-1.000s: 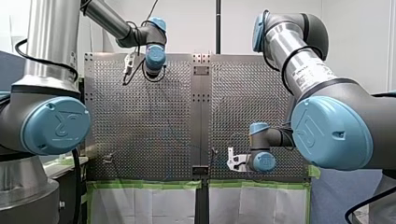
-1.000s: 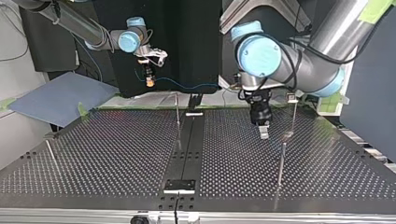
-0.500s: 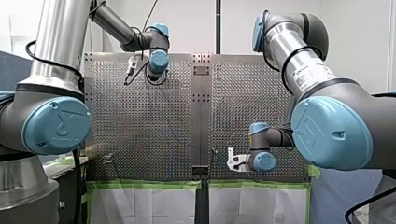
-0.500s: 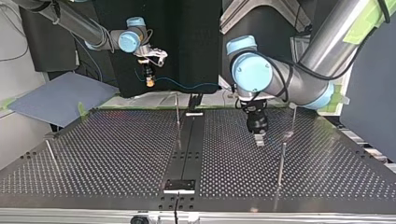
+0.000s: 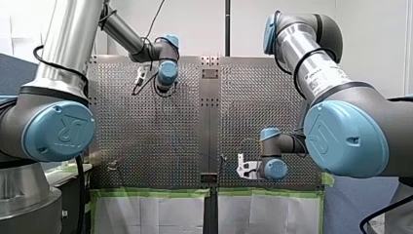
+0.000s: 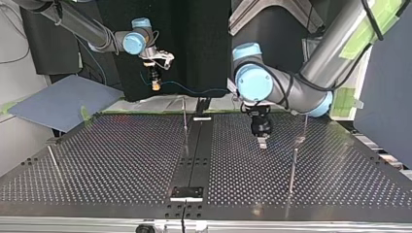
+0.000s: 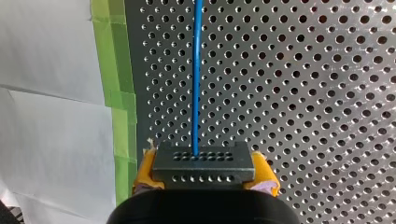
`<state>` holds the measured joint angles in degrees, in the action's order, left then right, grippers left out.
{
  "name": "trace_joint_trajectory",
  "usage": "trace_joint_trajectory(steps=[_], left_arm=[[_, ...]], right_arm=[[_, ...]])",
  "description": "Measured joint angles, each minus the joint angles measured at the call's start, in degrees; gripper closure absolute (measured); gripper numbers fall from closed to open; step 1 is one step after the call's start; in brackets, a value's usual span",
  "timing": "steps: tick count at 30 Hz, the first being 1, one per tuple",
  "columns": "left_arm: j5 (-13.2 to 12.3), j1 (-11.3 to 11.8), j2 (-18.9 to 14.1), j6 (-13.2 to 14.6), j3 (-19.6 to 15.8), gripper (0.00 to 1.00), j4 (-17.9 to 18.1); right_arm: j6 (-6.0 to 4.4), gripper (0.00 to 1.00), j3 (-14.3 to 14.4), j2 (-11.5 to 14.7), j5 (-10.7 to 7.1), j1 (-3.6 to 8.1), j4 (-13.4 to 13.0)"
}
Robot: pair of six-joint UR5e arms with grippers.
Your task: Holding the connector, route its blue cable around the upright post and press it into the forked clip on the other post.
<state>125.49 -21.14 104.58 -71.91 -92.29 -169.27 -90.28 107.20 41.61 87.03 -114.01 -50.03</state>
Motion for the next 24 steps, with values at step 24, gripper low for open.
trace_joint_trajectory(steps=[24], left_arm=[[0.1,-1.9,11.3,0.3,0.3,0.0,-0.4]], right_arm=[[0.0,1.0,0.0,0.0,-0.01,-0.04,-0.1]])
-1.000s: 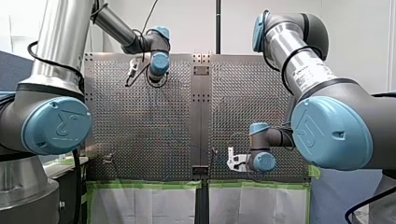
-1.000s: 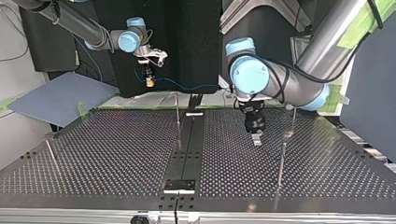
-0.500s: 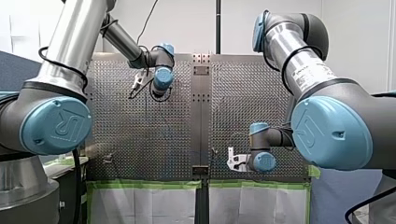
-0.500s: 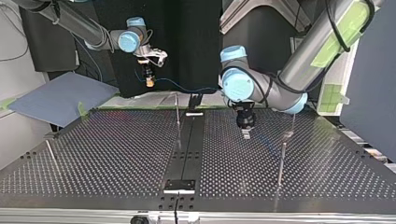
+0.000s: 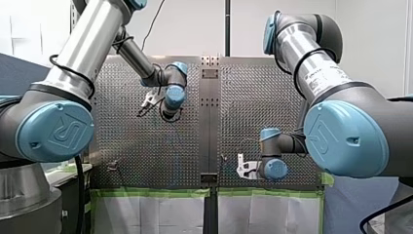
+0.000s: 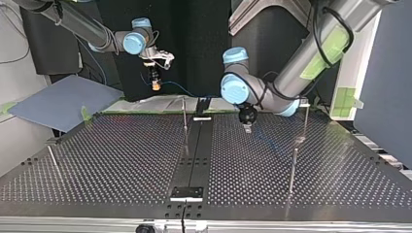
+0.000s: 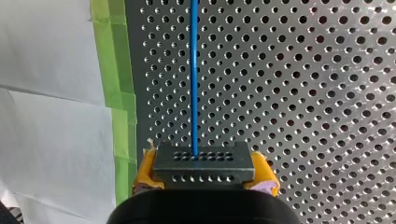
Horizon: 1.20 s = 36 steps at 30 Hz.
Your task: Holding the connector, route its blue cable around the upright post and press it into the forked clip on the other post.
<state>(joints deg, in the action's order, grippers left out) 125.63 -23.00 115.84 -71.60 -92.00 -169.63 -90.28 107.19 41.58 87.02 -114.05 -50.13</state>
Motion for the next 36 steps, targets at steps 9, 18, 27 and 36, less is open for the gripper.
trace_joint_trajectory(steps=[9,18,27,36], left_arm=[[-0.6,-0.4,0.3,0.0,0.0,0.0,0.1],[0.4,-1.9,4.1,0.2,0.0,0.0,0.5],[1.0,-3.0,8.3,0.2,0.0,0.0,1.8],[0.9,-3.9,10.7,0.1,-0.1,0.0,2.5]], right_arm=[[0.0,1.0,0.0,0.0,0.02,-0.03,-0.1],[0.0,1.0,0.0,0.0,0.01,-0.04,0.0],[0.0,1.0,0.0,0.0,0.0,-0.02,0.0],[0.0,1.0,0.0,0.0,-0.16,-0.04,-0.1]])
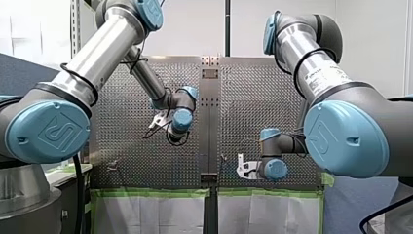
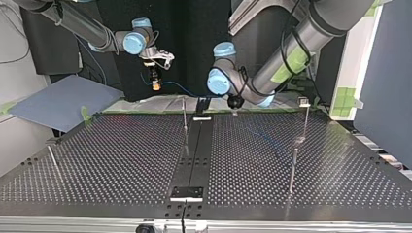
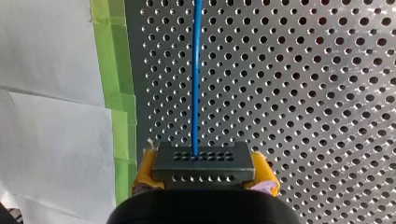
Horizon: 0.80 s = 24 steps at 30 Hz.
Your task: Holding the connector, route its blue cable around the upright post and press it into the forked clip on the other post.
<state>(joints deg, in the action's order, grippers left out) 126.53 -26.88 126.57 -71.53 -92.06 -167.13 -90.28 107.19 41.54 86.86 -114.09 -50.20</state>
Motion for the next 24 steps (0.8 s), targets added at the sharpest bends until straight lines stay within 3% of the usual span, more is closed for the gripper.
trace_joint_trajectory(steps=[13,24], left_arm=[[-1.2,-0.6,4.8,-0.7,0.0,0.0,2.6],[-6.2,-1.3,8.0,-5.6,0.3,0.0,6.6]], right_arm=[[0.0,1.0,0.0,0.0,-1.81,-0.08,-0.1],[0.0,1.0,0.0,0.0,-2.04,-0.12,-1.1]])
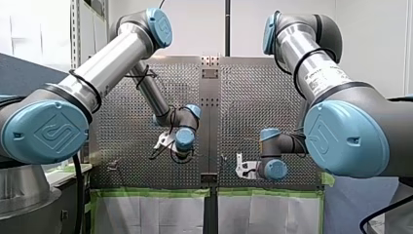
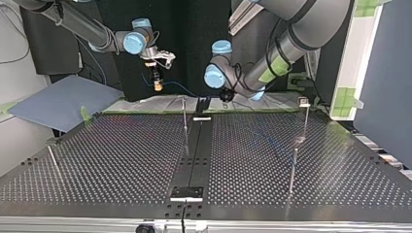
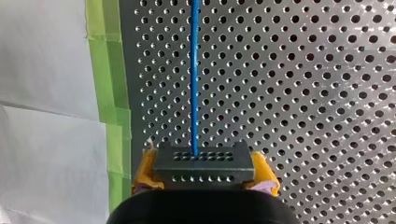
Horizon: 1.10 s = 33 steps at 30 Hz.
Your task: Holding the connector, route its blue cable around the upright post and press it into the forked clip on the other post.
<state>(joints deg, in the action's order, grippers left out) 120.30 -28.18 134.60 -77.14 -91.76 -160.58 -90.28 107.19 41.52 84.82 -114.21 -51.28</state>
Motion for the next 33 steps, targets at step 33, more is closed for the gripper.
trace_joint_trajectory(steps=[33], left_arm=[[-7.9,-3.1,1.0,-16.7,-2.3,0.0,8.1]], right_arm=[[0.08,1.0,-1.1,0.0,-8.49,0.0,0.6]])
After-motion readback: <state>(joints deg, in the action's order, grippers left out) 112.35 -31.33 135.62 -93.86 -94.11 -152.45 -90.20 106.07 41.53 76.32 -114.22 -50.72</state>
